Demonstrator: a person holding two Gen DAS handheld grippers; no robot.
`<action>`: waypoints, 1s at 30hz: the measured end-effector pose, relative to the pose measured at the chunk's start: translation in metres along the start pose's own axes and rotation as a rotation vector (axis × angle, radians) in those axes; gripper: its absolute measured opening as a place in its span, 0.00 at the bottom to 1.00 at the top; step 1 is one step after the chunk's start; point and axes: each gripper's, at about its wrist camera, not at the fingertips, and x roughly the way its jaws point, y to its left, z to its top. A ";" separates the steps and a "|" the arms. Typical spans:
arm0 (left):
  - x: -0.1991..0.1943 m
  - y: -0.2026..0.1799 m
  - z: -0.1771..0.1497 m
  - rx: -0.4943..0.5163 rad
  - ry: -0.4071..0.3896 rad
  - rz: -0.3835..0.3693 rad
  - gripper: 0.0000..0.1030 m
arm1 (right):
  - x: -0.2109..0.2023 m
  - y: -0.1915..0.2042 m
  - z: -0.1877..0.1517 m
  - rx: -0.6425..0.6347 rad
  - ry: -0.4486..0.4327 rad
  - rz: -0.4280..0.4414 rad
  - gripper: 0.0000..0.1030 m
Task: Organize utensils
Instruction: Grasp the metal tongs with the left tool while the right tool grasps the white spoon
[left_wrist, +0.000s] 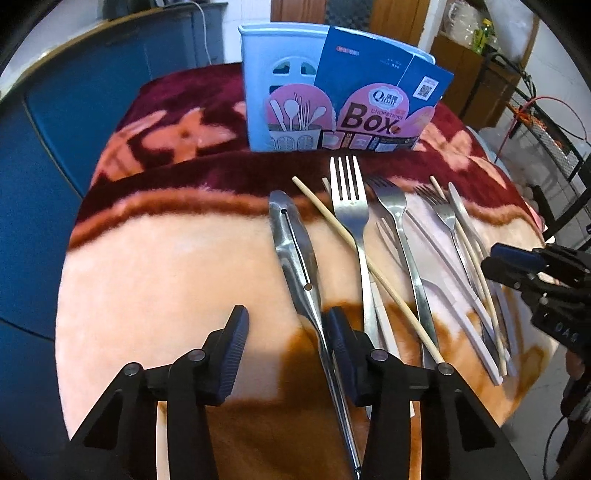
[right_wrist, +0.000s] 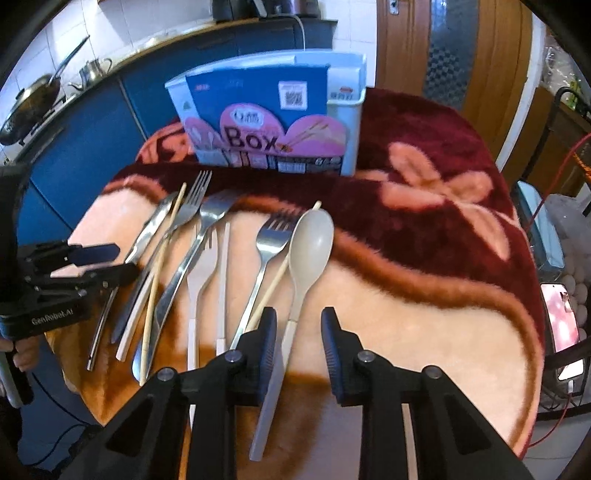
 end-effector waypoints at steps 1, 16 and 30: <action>0.001 0.000 0.002 0.001 0.016 0.002 0.45 | 0.002 0.000 0.000 -0.001 0.010 -0.002 0.28; 0.005 -0.016 0.012 0.067 0.111 0.039 0.33 | 0.012 -0.013 0.009 0.065 0.078 0.068 0.22; -0.032 0.006 -0.010 -0.074 -0.128 -0.113 0.12 | -0.017 -0.026 -0.010 0.153 -0.105 0.131 0.07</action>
